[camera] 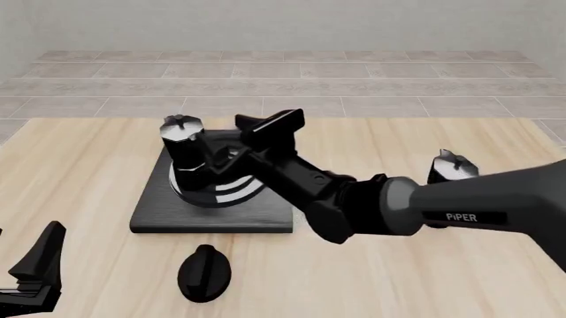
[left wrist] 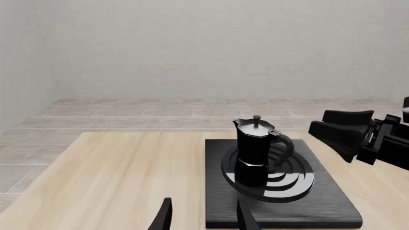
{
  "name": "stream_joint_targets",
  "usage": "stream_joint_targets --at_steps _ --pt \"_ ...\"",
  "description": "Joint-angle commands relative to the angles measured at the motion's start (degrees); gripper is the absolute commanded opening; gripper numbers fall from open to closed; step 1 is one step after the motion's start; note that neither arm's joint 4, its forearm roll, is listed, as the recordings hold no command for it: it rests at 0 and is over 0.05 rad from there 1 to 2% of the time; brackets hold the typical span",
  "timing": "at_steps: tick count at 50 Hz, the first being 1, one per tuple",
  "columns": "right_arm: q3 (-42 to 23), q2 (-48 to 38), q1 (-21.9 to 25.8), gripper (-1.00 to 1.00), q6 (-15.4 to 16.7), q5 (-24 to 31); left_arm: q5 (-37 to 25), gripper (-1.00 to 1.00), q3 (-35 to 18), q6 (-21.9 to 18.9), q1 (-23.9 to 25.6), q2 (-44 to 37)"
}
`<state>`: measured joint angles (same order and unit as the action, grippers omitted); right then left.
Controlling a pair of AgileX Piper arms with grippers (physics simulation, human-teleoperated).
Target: Put both moka pots on the stove.
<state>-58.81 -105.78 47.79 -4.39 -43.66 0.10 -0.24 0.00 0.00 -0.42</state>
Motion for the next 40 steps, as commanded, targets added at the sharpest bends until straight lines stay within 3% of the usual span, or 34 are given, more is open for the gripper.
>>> stream_joint_targets --at_steps 1,6,13,31,40 --pt "2.6 2.9 -0.8 1.00 1.0 -0.3 0.0 1.00 0.0 0.0 0.0 0.0" --pt "5.0 5.2 -1.6 1.00 3.1 -1.9 0.0 1.00 0.0 0.0 0.0 0.0" --pt "6.2 7.0 -2.6 1.00 2.7 -1.3 0.0 1.00 0.0 0.0 0.0 0.0" --pt "13.4 13.1 -8.6 1.00 5.5 -3.3 0.0 1.00 0.0 0.0 0.0 0.0" --pt "14.0 16.1 -10.3 1.00 5.5 -1.3 0.0 1.00 0.0 0.0 0.0 0.0"
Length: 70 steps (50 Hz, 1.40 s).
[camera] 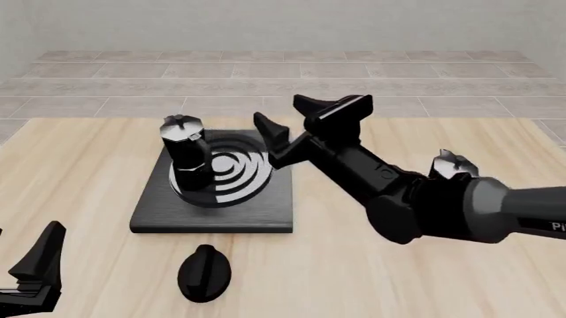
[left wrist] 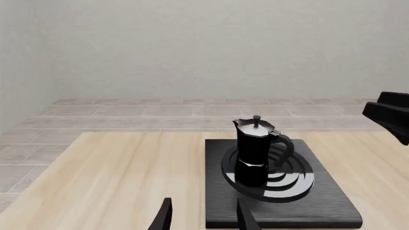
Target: Put both moka pots on the stove.
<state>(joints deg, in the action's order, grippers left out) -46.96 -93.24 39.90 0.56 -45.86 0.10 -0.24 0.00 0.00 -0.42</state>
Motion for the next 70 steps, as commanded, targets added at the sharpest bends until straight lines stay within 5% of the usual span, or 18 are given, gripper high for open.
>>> stream_joint_targets --at_steps 1,70 --pt "2.1 3.6 -2.4 1.00 0.6 0.9 0.0 1.00 0.0 0.0 0.0 0.0" --pt "20.3 26.7 -21.1 1.00 2.1 8.2 0.0 1.00 0.0 0.0 0.0 0.0"
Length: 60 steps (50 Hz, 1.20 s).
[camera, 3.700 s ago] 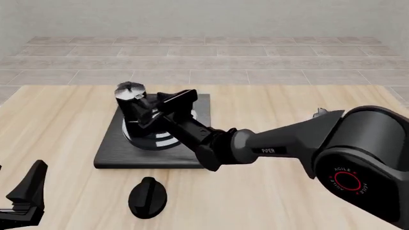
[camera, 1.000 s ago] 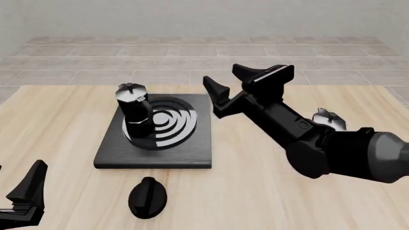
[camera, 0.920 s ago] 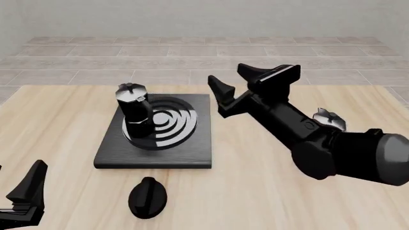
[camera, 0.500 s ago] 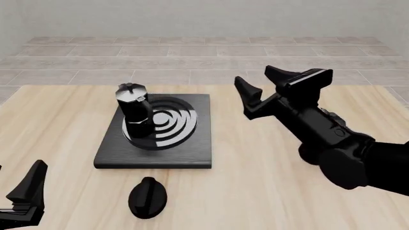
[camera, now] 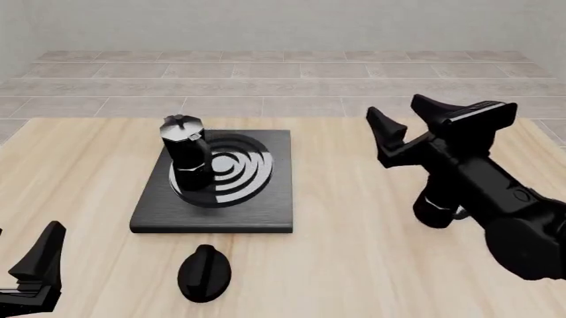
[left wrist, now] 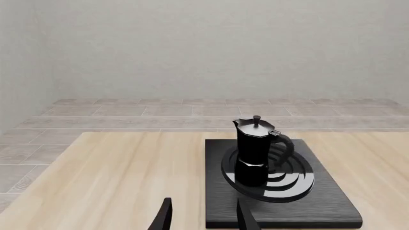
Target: Put both moka pots on the stove.
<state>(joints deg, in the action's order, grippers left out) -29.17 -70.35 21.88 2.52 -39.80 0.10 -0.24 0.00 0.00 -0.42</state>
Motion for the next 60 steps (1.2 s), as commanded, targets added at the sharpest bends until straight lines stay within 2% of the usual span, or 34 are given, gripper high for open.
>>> stream_joint_targets --at_steps 1,16,40,60 --pt "2.7 4.1 -3.4 1.00 -0.1 2.6 0.0 1.00 0.0 0.0 0.0 0.0" --pt "7.5 12.1 -8.1 1.00 -0.5 9.3 0.0 1.00 0.0 0.0 0.0 0.0" --pt "11.4 22.9 -14.8 1.00 -0.3 20.3 0.0 1.00 0.0 0.0 0.0 0.0" --pt "10.0 26.4 -20.5 1.00 0.9 27.8 0.0 1.00 0.0 0.0 0.0 0.0"
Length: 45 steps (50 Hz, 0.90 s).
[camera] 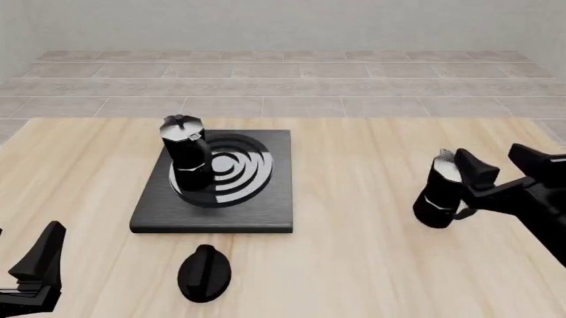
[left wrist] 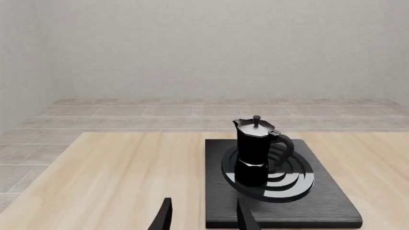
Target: Put both moka pots on the stove.
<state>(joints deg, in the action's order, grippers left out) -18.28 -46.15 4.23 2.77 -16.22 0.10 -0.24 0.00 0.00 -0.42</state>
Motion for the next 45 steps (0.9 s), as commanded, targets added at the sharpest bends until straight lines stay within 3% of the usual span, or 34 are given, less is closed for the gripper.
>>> stream_joint_targets --at_steps 1,28,45 --pt "-0.9 2.2 -2.8 1.00 0.7 4.3 0.0 1.00 0.0 0.0 0.0 0.0" --pt "-0.5 4.6 -5.3 1.00 0.2 13.2 0.0 1.00 0.0 0.0 0.0 0.0" --pt "-0.3 4.9 -5.7 1.00 -0.1 15.7 0.0 1.00 0.0 0.0 0.0 0.0"
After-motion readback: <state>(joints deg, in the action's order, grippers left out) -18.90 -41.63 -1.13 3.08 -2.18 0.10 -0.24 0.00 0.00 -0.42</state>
